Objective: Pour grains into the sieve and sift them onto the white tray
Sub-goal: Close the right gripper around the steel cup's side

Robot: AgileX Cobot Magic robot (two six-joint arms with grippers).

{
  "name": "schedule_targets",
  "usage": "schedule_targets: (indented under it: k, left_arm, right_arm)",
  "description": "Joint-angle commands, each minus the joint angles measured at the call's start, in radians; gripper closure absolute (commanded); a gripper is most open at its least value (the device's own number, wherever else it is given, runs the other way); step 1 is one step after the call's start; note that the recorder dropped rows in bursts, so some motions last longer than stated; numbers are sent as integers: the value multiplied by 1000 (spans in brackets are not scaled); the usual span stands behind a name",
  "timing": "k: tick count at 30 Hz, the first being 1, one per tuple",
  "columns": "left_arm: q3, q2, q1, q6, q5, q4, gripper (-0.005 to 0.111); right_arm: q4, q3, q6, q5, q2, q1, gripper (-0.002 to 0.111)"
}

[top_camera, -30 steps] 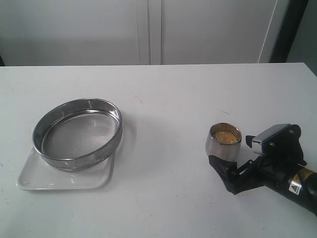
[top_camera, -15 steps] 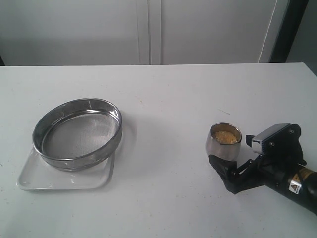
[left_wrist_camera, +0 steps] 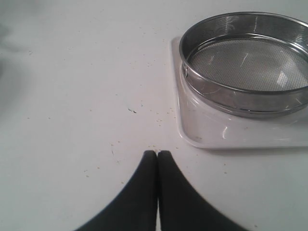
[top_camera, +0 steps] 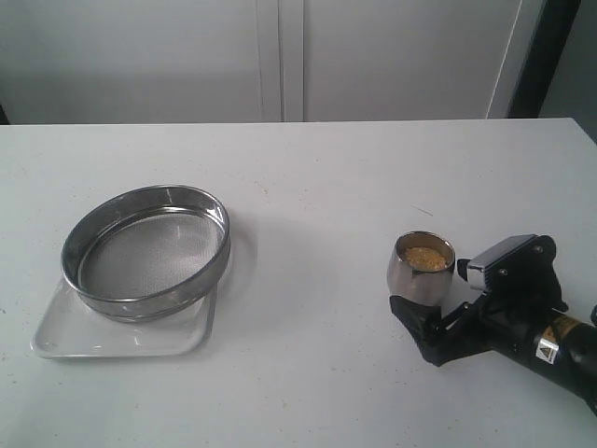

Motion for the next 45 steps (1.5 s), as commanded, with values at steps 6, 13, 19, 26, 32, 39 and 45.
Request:
schedule_targets:
  k: [6, 13, 19, 26, 32, 39, 45]
  left_arm:
    - [4, -4, 1, 0, -1, -8, 107]
    - [4, -4, 1, 0, -1, -8, 107]
    - [4, -4, 1, 0, -1, -8, 107]
    - [4, -4, 1, 0, -1, -8, 107]
    - [4, -4, 1, 0, -1, -8, 107]
    - [4, -4, 1, 0, -1, -8, 107]
    - [4, -4, 1, 0, -1, -8, 107]
  right_arm:
    - [-22, -10, -8, -7, 24, 0, 10]
    - [-22, -10, -8, -11, 24, 0, 10]
    - [-27, -29, -8, -1, 25, 0, 10]
    - [-27, -59, -8, 1, 25, 0, 10]
    - [-27, -93, 1, 11, 25, 0, 10]
    - [-27, -137, 53, 26, 60, 0, 10]
    - [-29, -147, 60, -6, 116, 0, 10]
